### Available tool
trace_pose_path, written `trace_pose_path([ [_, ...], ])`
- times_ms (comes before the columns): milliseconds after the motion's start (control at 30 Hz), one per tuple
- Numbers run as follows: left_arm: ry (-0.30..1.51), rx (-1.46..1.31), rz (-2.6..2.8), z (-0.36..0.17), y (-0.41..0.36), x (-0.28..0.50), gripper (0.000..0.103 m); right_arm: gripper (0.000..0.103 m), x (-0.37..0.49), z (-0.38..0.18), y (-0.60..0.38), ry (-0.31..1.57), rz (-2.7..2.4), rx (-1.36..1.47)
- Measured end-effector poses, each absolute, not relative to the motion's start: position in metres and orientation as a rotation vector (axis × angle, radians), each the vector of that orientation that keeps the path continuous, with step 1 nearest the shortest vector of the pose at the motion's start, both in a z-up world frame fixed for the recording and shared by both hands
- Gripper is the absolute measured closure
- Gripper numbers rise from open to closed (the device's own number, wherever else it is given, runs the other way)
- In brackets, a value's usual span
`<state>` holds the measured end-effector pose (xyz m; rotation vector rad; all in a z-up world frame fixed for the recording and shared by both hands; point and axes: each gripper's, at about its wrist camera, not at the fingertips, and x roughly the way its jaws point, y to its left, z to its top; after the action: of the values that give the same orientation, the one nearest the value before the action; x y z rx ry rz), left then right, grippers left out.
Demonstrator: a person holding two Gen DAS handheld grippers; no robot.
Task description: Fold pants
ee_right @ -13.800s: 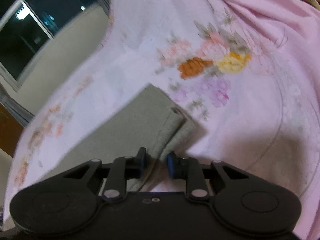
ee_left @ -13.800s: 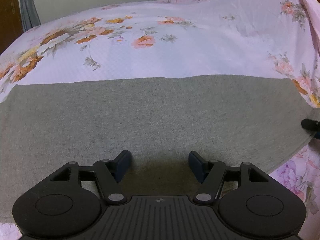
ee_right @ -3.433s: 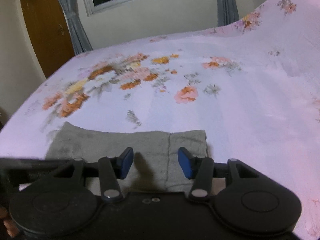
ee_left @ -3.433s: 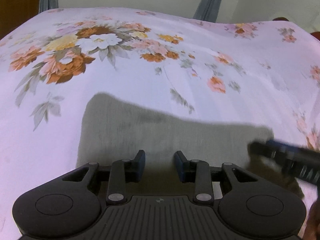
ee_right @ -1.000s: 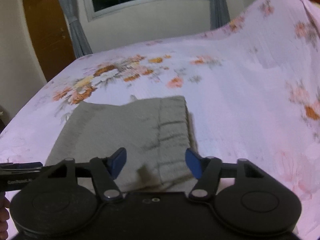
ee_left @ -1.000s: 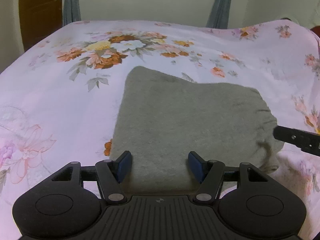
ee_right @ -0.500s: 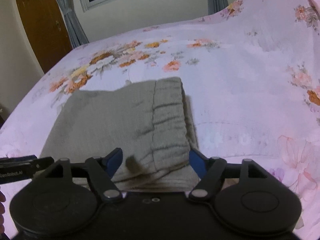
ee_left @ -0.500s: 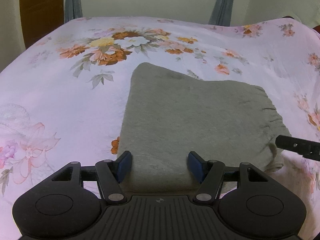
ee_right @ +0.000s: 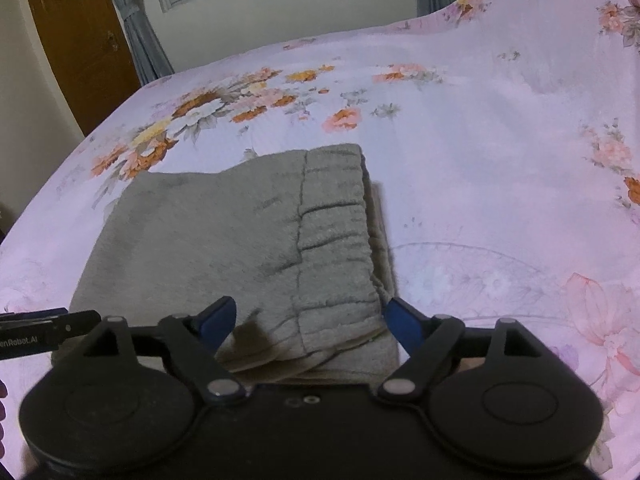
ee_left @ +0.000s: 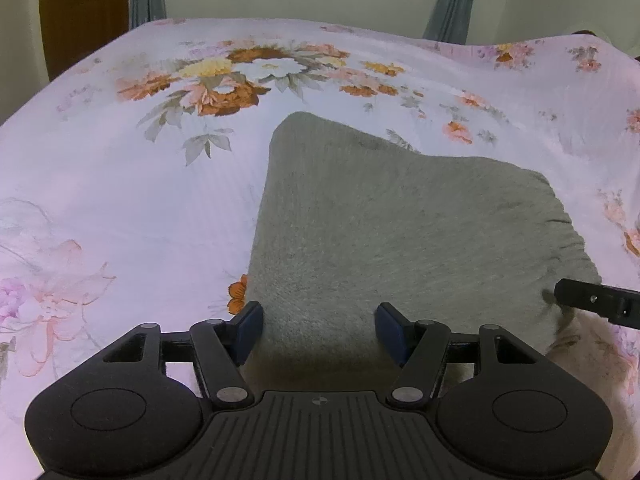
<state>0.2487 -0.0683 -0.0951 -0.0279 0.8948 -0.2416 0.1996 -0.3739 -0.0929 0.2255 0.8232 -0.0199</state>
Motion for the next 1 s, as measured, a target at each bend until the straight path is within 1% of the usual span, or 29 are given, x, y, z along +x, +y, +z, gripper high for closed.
trace_pose_path([
  [100,0.9,-0.034,-0.245,-0.099,-0.068,0.253,0.039,0.016,0.203,-0.098,-0.376,0.84,-0.018,0.235],
  [167,0.903,-0.04,-0.244,-0.101,-0.066,0.256,0.033,0.013,0.205,-0.1,-0.379,0.844,-0.019,0.244],
  [267,0.921,-0.078,-0.249,-0.107,-0.059,0.262,0.03,0.013,0.21,-0.104,-0.384,0.861,-0.012,0.245],
  [400,0.952,-0.163,-0.263,-0.116,-0.05,0.272,0.029,0.013,0.217,-0.114,-0.394,0.903,0.016,0.296],
  [633,0.958,-0.196,-0.303,-0.125,-0.049,0.279,0.03,0.01,0.224,-0.129,-0.41,0.941,0.06,0.418],
  [867,0.949,-0.171,-0.302,-0.126,-0.058,0.284,0.03,0.003,0.234,-0.132,-0.405,0.948,0.067,0.408],
  [1000,0.944,-0.169,-0.294,-0.126,-0.06,0.285,0.03,0.002,0.235,-0.133,-0.403,0.95,0.067,0.4],
])
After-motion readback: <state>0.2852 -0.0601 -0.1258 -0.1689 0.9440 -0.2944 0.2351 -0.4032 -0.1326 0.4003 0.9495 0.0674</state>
